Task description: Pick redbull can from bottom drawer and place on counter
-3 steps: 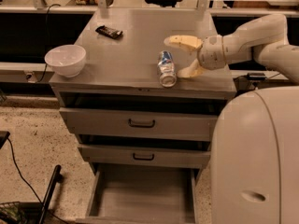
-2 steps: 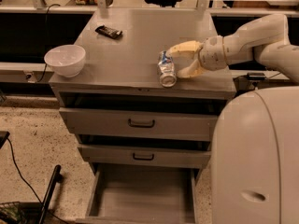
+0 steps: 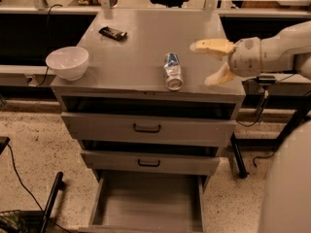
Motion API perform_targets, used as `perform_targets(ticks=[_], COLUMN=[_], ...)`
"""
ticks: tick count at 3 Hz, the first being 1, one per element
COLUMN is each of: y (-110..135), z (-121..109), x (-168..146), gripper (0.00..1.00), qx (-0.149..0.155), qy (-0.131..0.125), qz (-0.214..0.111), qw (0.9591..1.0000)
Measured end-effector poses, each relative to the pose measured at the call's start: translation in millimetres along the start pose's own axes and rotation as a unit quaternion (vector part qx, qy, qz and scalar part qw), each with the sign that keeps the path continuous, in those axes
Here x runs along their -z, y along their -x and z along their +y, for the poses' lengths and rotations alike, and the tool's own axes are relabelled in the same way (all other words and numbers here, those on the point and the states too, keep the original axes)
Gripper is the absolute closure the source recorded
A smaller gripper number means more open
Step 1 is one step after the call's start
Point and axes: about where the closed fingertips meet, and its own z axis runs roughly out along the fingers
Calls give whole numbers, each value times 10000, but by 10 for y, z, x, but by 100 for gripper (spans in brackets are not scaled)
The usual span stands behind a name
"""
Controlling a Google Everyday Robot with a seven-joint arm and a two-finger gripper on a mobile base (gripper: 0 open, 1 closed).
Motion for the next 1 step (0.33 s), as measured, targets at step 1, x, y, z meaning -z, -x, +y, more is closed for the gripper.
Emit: perform_targets(ticks=[1], y=[122], z=[-78], x=[395], gripper=[0], qx=[133], qy=[-198], qz=[412], qw=[9989])
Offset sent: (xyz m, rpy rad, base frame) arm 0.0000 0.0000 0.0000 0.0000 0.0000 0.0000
